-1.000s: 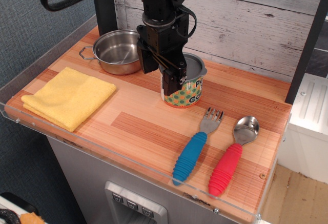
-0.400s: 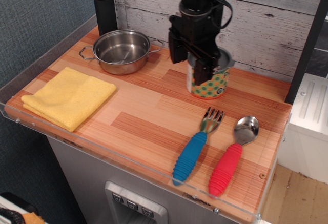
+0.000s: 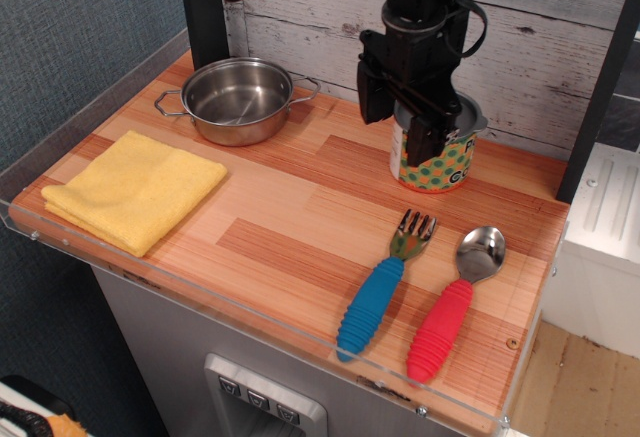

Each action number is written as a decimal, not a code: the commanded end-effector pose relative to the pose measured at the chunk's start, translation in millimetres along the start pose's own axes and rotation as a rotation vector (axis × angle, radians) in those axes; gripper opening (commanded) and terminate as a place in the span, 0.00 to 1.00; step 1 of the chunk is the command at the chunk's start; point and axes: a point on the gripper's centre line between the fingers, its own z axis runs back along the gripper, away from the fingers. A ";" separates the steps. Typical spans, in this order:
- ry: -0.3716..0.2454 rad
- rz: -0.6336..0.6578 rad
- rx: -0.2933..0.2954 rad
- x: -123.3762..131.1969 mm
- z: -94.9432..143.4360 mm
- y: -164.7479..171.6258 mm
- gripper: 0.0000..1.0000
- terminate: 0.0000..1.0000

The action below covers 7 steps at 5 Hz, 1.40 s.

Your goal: PICK UP THE VESSEL AND PUT ANOTHER SIDE OF THE TABLE

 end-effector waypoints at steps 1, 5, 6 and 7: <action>-0.044 0.078 0.018 6.0 27.9 3.8 1.00 0.00; 0.015 0.445 -0.048 -45.9 55.3 56.7 1.00 0.00; 0.024 0.579 -0.062 -55.6 57.2 75.8 1.00 0.00; 0.027 0.673 -0.042 -65.7 57.2 93.8 1.00 0.00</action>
